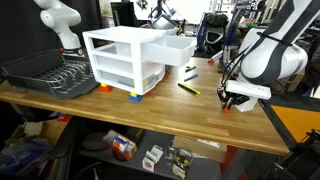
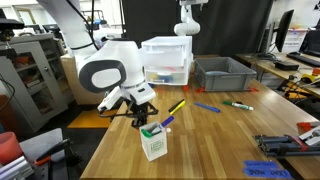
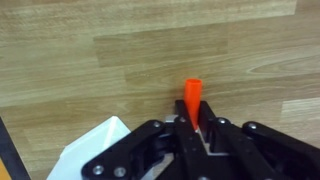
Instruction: Move the marker to the left
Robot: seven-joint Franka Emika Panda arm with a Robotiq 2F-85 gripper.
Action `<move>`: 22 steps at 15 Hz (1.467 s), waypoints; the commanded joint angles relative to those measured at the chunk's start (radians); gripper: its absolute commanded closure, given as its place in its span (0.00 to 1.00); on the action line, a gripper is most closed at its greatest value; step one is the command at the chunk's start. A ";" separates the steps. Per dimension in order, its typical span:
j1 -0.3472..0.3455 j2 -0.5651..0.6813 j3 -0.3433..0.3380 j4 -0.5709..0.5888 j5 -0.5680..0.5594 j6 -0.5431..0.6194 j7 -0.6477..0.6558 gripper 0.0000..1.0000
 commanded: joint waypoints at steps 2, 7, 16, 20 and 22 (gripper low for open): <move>0.047 -0.034 0.002 -0.015 -0.003 0.060 -0.079 0.96; -0.044 -0.067 0.186 -0.003 0.019 0.070 -0.241 0.96; -0.304 0.032 0.476 0.005 -0.013 0.035 -0.578 0.96; -0.335 0.057 0.461 -0.001 -0.032 0.023 -0.646 0.57; -0.344 0.052 0.465 -0.005 -0.042 0.025 -0.664 0.45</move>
